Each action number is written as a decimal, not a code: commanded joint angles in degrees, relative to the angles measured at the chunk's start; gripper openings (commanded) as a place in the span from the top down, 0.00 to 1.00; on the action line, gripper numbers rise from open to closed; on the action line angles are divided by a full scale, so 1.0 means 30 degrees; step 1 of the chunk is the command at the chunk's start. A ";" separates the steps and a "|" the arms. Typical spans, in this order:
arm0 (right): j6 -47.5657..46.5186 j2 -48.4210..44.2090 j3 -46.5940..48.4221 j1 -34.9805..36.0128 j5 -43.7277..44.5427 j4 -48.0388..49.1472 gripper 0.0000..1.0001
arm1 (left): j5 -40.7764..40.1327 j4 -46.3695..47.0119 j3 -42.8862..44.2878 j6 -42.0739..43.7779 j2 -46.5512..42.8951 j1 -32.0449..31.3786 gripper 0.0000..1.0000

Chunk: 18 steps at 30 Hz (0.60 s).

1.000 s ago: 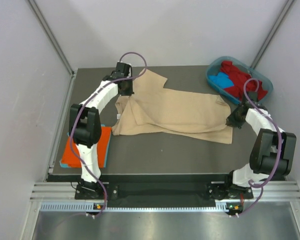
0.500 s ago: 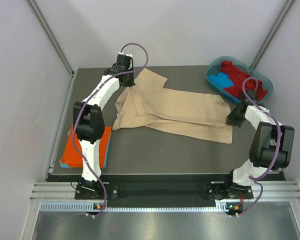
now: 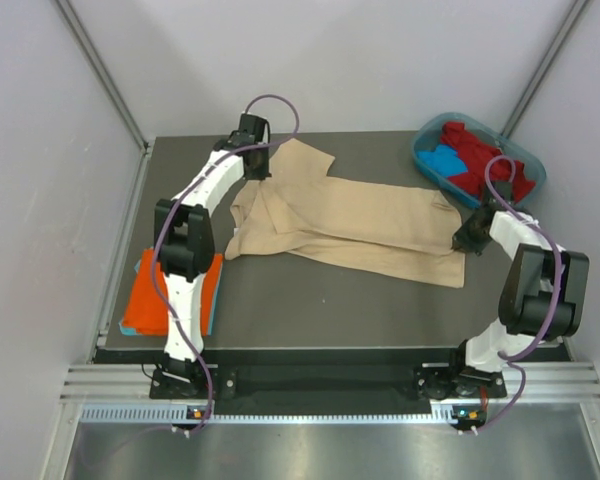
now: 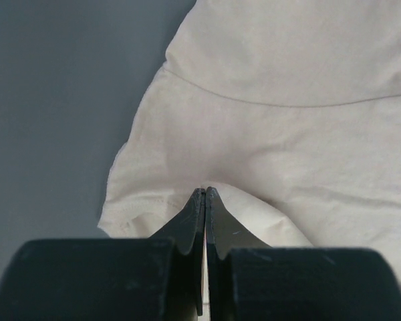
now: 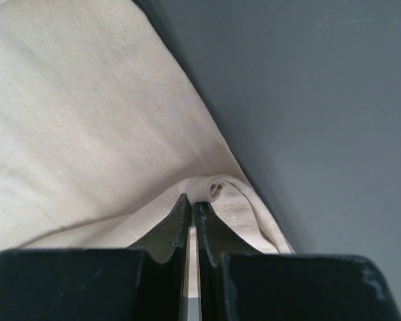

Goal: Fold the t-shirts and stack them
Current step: Fold the tshirt

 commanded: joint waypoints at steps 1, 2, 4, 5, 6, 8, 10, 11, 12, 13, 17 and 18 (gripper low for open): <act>-0.0376 -0.1785 0.0595 -0.0310 0.0265 -0.0588 1.00 | -0.0863 -0.1002 0.0372 -0.0016 -0.2018 0.0093 1.00; -0.0435 -0.2717 0.0334 -0.0281 0.0265 -0.0822 1.00 | -0.0981 -0.1730 0.0314 -0.0278 -0.2863 0.0093 1.00; -0.0523 -0.3805 -0.0106 -0.0310 0.0178 -0.1497 1.00 | -0.0779 -0.2378 -0.0124 -0.0485 -0.3891 0.0093 1.00; -0.0639 -0.4825 -0.0630 -0.0310 -0.0113 -0.1759 1.00 | -0.0719 -0.2933 -0.0358 -0.0660 -0.4999 0.0093 1.00; -0.0699 -0.5329 -0.0955 -0.0281 -0.0348 -0.2226 1.00 | -0.0690 -0.3373 -0.0941 -0.0778 -0.5532 0.0093 1.00; -0.1048 -0.6731 -0.1918 -0.0339 -0.0990 -0.2698 1.00 | -0.0922 -0.4483 -0.2110 -0.1157 -0.7254 0.0093 1.00; -0.1167 -0.8253 -0.2566 -0.0310 -0.1403 -0.3401 1.00 | -0.0546 -0.5045 -0.3139 -0.1539 -0.8548 0.0093 1.00; -0.1284 -0.8814 -0.3091 -0.0339 -0.1608 -0.3693 1.00 | 0.0327 -0.5280 -0.4304 -0.1831 -0.9918 0.0093 1.00; -0.1285 -0.9342 -0.3271 -0.0310 -0.1697 -0.4305 1.00 | 0.0829 -0.5311 -0.4983 -0.2008 -1.0657 0.0064 1.00; -0.1285 -0.9869 -0.3417 -0.0339 -0.1843 -0.4630 1.00 | 0.1211 -0.5224 -0.5715 -0.2154 -1.1447 0.0064 1.00; -0.1373 -1.2765 -0.3623 -0.0310 -0.2284 -0.6418 1.00 | 0.1421 -0.6157 -0.7740 -0.2741 -1.5136 0.0064 1.00; -0.1344 -1.3239 -0.3682 -0.0310 -0.2284 -0.6971 1.00 | 0.1014 -0.6596 -0.7859 -0.2800 -1.5610 0.0064 1.00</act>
